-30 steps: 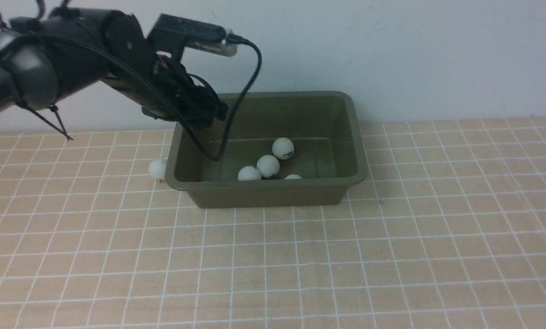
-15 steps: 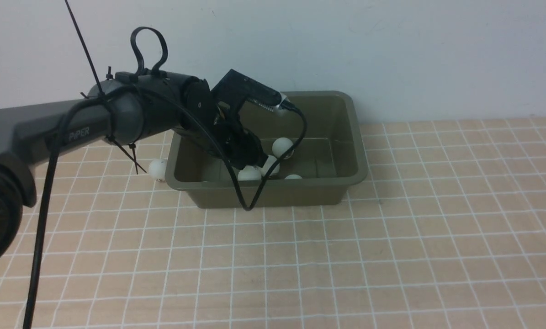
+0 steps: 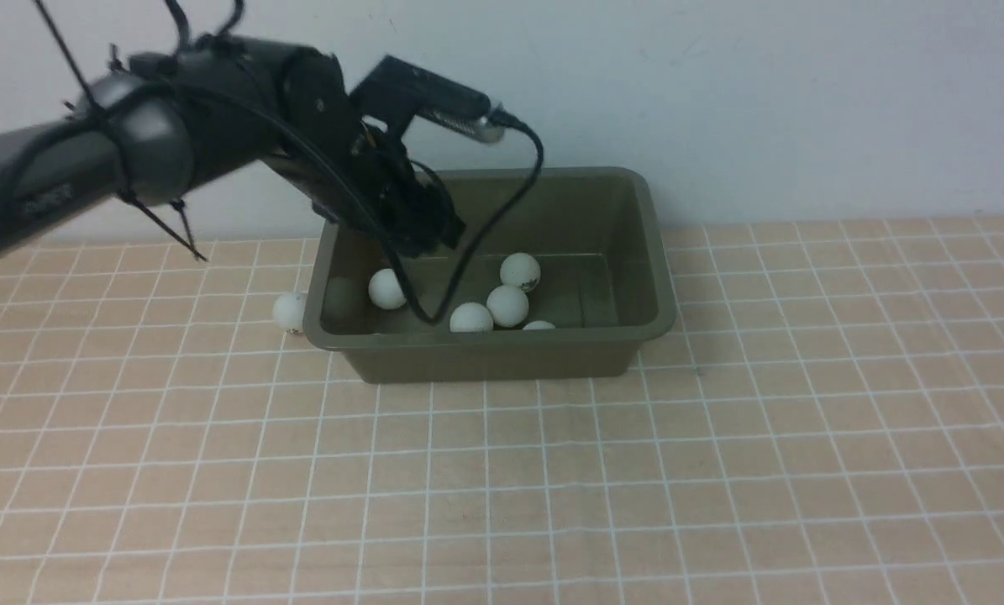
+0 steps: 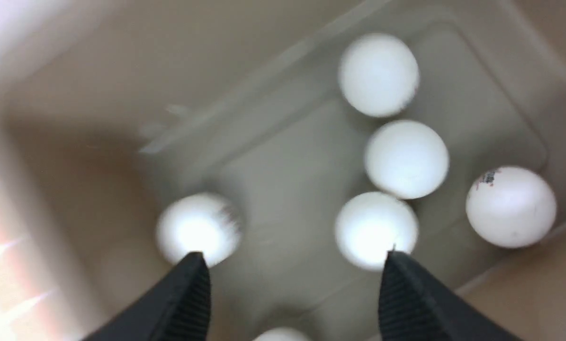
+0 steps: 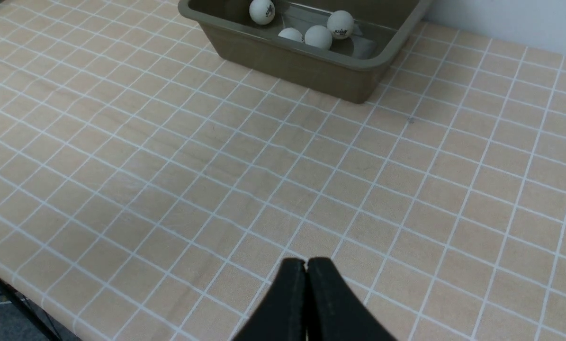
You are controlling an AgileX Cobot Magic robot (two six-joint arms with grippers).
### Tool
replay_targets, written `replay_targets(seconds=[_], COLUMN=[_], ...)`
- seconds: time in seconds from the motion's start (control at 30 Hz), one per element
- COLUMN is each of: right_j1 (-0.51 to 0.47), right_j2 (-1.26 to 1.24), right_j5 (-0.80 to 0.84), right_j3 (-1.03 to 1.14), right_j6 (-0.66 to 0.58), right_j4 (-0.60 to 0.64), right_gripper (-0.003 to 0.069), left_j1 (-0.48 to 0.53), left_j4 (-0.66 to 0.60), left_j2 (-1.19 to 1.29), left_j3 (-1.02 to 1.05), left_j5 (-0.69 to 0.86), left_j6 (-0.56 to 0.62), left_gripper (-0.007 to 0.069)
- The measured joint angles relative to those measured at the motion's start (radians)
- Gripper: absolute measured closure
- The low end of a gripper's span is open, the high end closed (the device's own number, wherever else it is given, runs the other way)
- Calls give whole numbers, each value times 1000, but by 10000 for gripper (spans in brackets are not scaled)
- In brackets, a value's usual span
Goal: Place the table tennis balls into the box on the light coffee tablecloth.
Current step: 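Drop the ball into the bin, then reach for and grasp a ping pong ball on the table beside the basket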
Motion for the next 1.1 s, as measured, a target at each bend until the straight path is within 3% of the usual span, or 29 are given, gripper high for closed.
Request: replay_targets(seconds=[0.13, 0.17, 0.27, 0.37, 0.43, 0.47, 0.6, 1.0, 1.1], right_j1=[0, 0, 0, 0, 0, 0, 0, 0, 0], right_j2=[0, 0, 0, 0, 0, 0, 0, 0, 0], right_j5=[0, 0, 0, 0, 0, 0, 0, 6, 8], right_j3=[0, 0, 0, 0, 0, 0, 0, 0, 0], right_j6=[0, 0, -2, -17, -21, -24, -26, -25, -24], right_j4=[-3, -3, -4, -4, -4, -4, -4, 12, 20], right_gripper=[675, 675, 675, 675, 675, 675, 675, 675, 675], left_j1=[155, 155, 292, 406, 427, 451, 460, 460, 460], left_j4=[-13, -16, -91, -250, -303, -391, -491, -563, -615], left_j2=[-104, -106, -111, -87, -73, -50, 15, 142, 156], left_j3=[-10, -10, -6, 18, 20, 22, 23, 24, 24], left_j5=[131, 138, 222, 250, 250, 246, 232, 163, 161], left_j6=[-17, -17, -6, 59, 93, 136, 205, 278, 349], left_gripper=[287, 288, 295, 295, 295, 295, 295, 294, 261])
